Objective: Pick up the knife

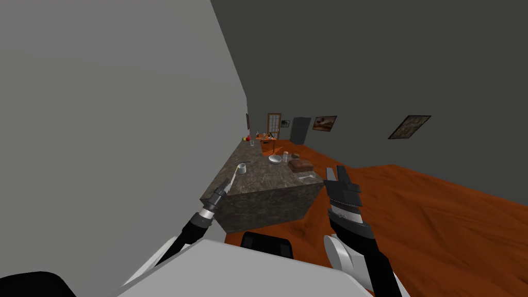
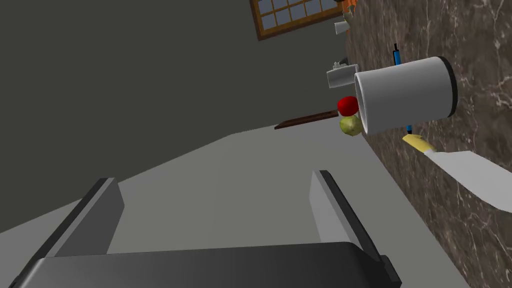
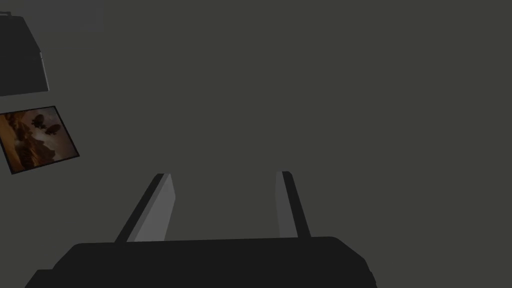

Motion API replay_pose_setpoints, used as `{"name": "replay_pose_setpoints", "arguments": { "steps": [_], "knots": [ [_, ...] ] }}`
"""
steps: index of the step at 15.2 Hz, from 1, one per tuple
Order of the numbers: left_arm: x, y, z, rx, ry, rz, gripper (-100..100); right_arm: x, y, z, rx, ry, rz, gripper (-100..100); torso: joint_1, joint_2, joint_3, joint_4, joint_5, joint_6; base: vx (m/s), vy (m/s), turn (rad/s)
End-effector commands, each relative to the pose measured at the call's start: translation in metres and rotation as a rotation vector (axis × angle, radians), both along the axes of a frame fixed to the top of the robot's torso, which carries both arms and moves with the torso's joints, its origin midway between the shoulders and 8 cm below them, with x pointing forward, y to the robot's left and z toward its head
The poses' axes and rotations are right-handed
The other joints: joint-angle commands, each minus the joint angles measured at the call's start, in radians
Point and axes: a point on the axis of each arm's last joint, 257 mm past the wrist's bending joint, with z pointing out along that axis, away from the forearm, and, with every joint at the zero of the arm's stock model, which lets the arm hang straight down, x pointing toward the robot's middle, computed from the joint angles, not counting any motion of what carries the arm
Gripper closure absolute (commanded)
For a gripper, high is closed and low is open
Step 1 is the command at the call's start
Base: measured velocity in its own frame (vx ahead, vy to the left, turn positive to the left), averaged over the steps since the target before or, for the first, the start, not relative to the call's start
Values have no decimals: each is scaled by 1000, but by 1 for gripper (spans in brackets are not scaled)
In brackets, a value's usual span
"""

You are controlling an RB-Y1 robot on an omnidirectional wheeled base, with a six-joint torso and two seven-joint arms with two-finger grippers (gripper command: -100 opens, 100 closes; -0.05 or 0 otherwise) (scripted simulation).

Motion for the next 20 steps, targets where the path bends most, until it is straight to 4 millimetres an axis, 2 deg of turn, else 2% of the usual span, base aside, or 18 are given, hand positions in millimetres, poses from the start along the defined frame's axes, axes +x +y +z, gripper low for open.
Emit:
{"name": "replay_pose_setpoints", "arguments": {
  "steps": [1, 2, 4, 5, 6, 7, 9, 10, 12, 13, 14, 15, 17, 18, 19, 20],
  "knots": [
    [-7, -3, -22, 5, 56, -37, -100, 0, 0, 0, 0, 0, 0, 0, 0, 0, 0, 0, 0, 0, -43, -71, -137],
    [-17, -6, -46, -22, 118, -56, -100, 0, 0, 0, 0, 0, 0, 0, 0, 0, 0, 0, 0, 0, -52, -79, -198],
    [-18, -4, -48, 2, 127, -72, -100, 0, 0, 0, 0, 0, 0, 0, -1, 1, 0, 0, 0, 0, -40, -69, -120],
    [-31, -5, -74, -23, 196, -91, -100, 0, 0, 0, 0, 0, 0, 0, 0, 0, 0, 0, 0, 0, -20, -64, -190],
    [-32, -4, -75, -5, 202, -103, -100, 0, 0, 0, 0, 0, 0, 0, 0, -1, 0, 0, 0, 0, -24, -63, -176],
    [-46, -7, -96, -38, 263, -123, -100, 0, 0, 0, 0, 0, 0, 0, 0, -1, -1, 0, 0, 0, -26, -78, -251],
    [-48, -3, -102, -12, 282, -133, -100, 0, 0, 0, 0, 0, 0, 0, 0, -1, -1, 0, 0, 0, -19, -68, -117],
    [-65, -3, -125, -38, 351, -153, -100, 0, 0, 0, 0, 0, 0, 0, 0, -1, -1, 0, 0, 0, -19, -62, -200],
    [-67, 0, -129, -20, 364, -160, -100, 0, 0, 0, 0, 0, 0, 0, 1, -1, -1, 0, 0, 0, -20, -55, -135],
    [-88, 2, -154, -46, 442, -173, -100, 0, 0, 0, 0, 0, 0, 0, 1, -1, -1, 0, 0, 0, -19, -61, -205],
    [-90, 5, -155, -28, 450, -183, -100, 0, 0, 0, 0, 0, 0, 0, 1, -1, -1, 0, 0, 0, -25, -64, -238],
    [-112, 6, -178, -62, 526, -190, -100, 0, 0, 0, 0, 0, 0, 0, 1, -1, 0, 0, 0, 0, -27, -73, -304],
    [-115, 12, -180, -37, 540, -202, -100, 0, 0, 0, 0, 0, 0, 0, 0, -1, 0, 0, 0, 0, -18, -63, -143],
    [-141, 16, -202, -64, 620, -210, -100, 0, 0, 0, 0, 0, 0, 0, 1, -1, 0, 0, 0, 0, -17, -75, -187],
    [-143, 21, -204, -44, 631, -216, -100, 0, 0, 0, 0, 0, 0, 0, 0, -1, -1, 0, 0, 0, -16, -78, -220],
    [-163, 22, -215, -76, 689, -226, -100, 0, 0, 0, 0, 0, 0, 0, 0, -1, -1, 0, 0, 0, -13, -85, -317]
  ]
}}
